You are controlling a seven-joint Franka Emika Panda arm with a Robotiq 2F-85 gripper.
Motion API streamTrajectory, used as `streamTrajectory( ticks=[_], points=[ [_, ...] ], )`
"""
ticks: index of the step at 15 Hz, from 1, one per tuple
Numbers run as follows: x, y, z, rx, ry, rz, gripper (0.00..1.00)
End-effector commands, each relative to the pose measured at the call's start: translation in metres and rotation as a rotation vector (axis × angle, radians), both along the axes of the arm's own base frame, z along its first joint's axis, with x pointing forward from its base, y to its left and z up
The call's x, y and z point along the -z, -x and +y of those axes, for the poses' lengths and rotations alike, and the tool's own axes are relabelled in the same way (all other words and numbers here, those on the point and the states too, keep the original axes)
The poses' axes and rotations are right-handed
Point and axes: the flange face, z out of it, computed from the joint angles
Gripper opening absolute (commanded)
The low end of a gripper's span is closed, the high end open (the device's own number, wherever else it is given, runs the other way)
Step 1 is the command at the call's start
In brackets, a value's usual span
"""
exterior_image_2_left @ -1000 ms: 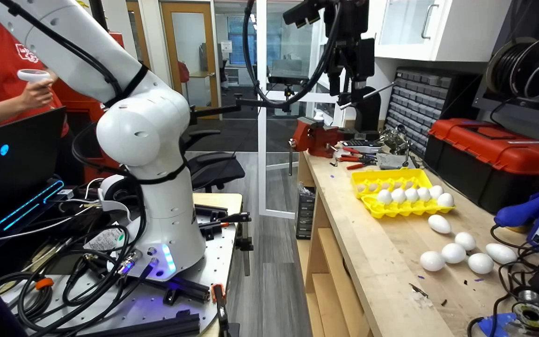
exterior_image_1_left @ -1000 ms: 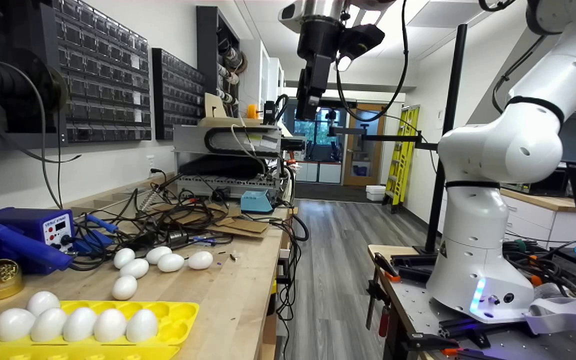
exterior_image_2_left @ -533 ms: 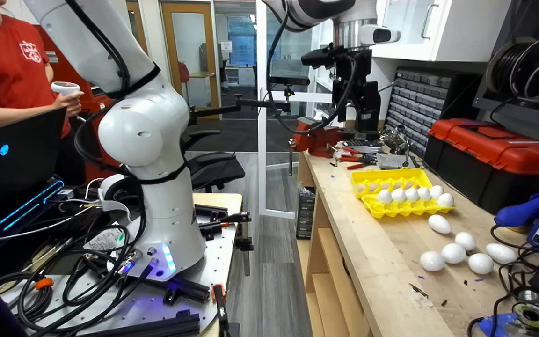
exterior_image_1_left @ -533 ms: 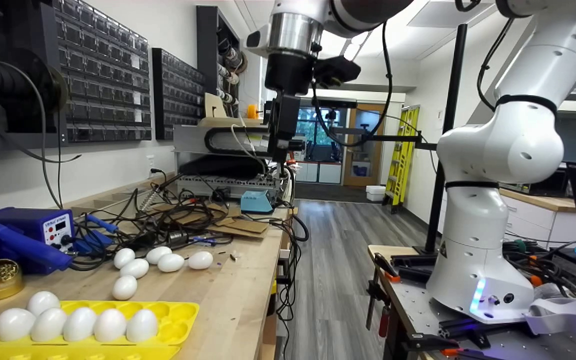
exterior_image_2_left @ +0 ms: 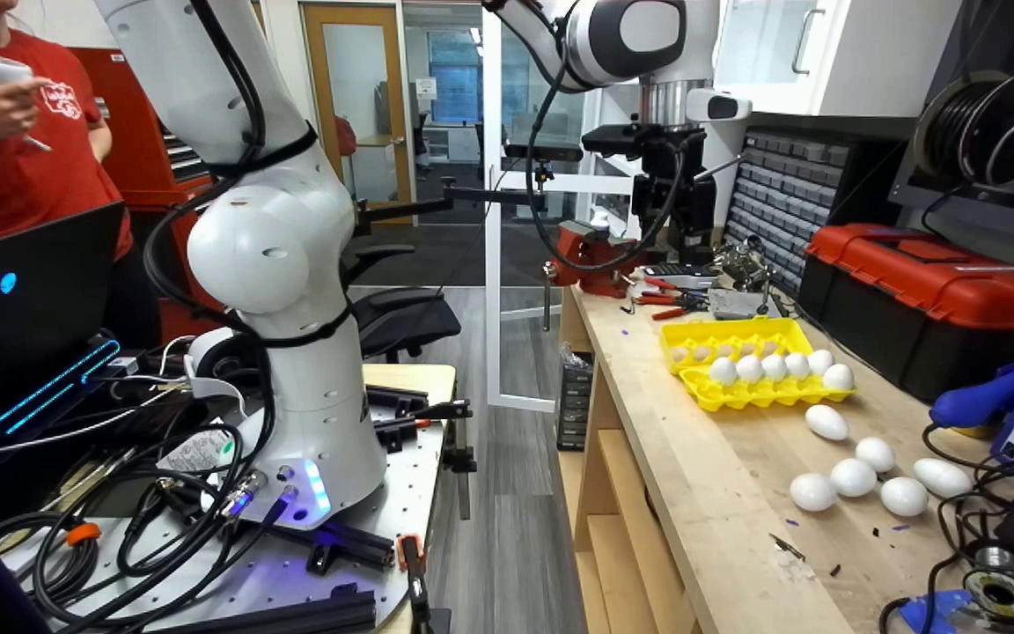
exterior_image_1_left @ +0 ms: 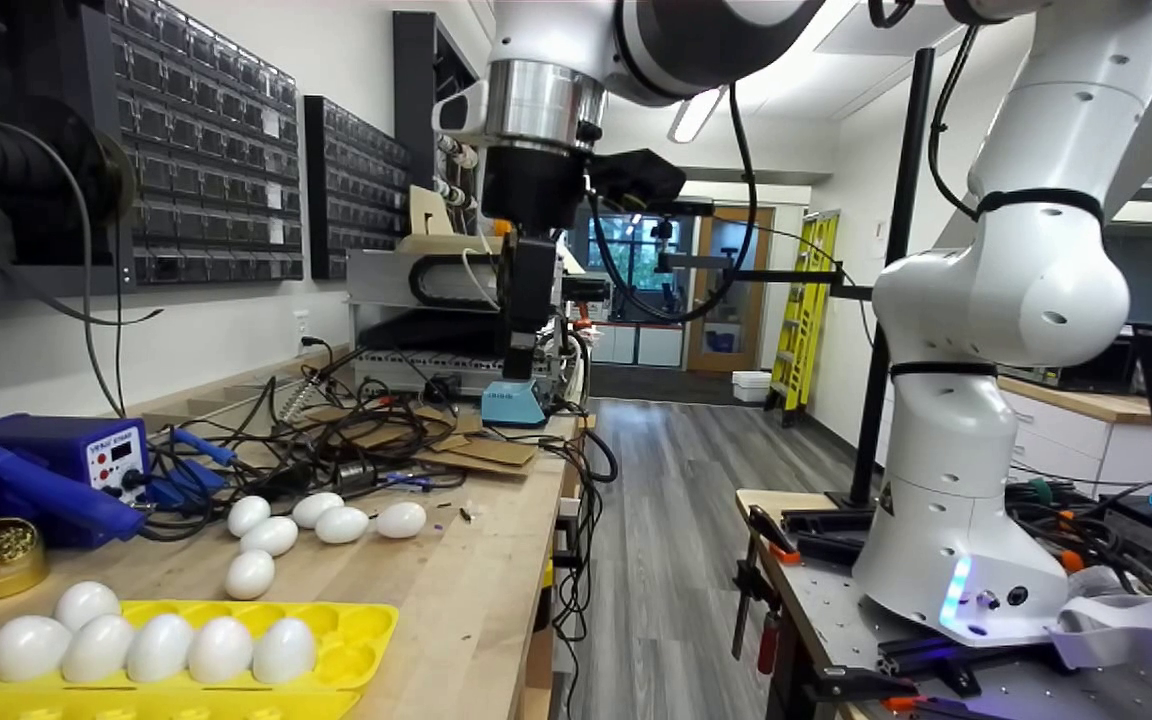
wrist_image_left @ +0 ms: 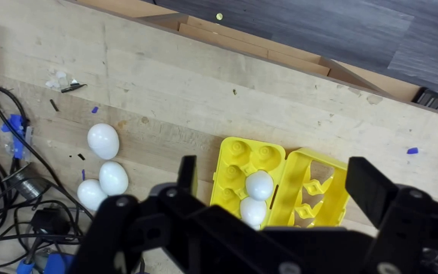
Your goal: Remove the egg from the carton box
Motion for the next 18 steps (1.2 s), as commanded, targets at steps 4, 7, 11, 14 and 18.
streamTrajectory(
  ticks=[4, 7, 11, 14, 18],
  points=[
    [-0.001, 0.000, 0.000, 0.000, 0.000, 0.000, 1.00],
    [0.019, -0.004, 0.010, 0.027, 0.016, 0.006, 1.00],
    [0.042, -0.016, 0.026, 0.052, 0.015, 0.000, 1.00],
    [0.059, -0.028, 0.038, 0.062, 0.030, -0.007, 1.00],
    [0.084, -0.052, 0.048, 0.079, 0.053, 0.018, 1.00]
  ],
)
